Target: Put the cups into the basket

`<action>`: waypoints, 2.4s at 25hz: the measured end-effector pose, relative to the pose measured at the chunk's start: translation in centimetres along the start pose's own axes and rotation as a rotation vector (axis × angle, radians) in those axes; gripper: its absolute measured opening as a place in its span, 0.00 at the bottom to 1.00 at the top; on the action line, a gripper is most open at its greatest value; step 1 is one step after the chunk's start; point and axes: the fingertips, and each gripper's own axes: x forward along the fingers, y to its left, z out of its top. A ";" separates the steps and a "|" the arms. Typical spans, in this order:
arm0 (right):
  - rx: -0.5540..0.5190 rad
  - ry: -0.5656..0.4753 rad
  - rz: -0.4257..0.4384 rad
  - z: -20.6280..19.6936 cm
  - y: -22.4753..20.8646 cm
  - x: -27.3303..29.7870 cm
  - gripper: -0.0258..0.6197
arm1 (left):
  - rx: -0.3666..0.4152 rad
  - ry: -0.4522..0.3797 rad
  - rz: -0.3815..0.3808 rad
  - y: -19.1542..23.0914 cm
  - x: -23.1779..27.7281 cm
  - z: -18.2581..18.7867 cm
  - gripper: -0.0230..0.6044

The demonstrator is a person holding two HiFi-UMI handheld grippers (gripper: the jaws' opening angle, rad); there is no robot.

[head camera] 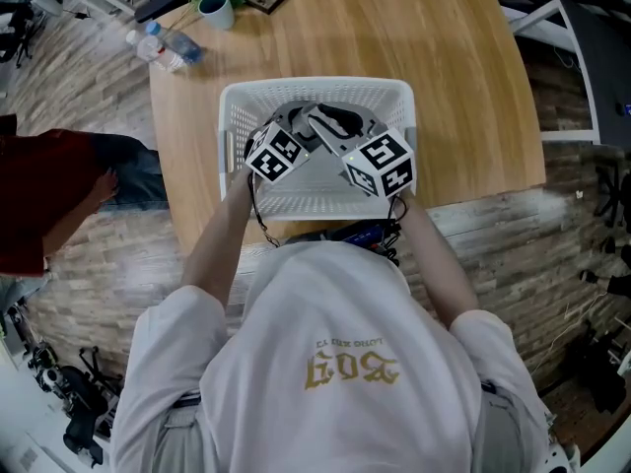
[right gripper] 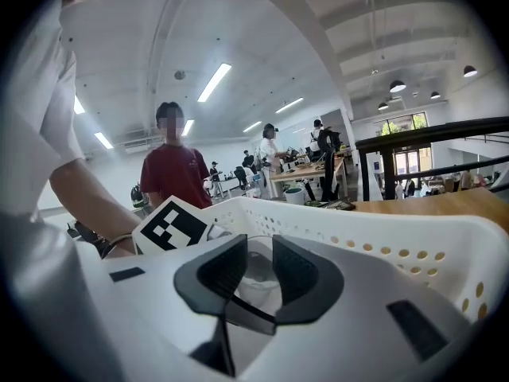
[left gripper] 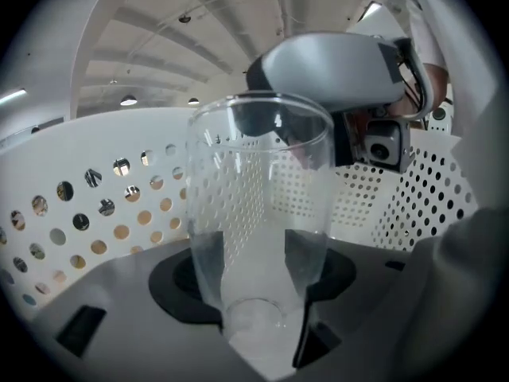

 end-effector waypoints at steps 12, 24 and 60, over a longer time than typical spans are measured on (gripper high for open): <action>-0.011 0.101 0.086 -2.3 0.8 0.8 0.19 | -0.027 0.095 -0.009 0.0 1.7 -2.6 0.46; -0.045 0.280 0.069 -6.4 0.5 1.9 0.18 | -0.013 0.180 -0.055 -1.3 2.5 -4.3 0.46; -0.239 0.537 0.075 -8.3 1.9 0.8 0.08 | 0.221 0.305 -0.065 -3.0 3.3 -5.0 0.46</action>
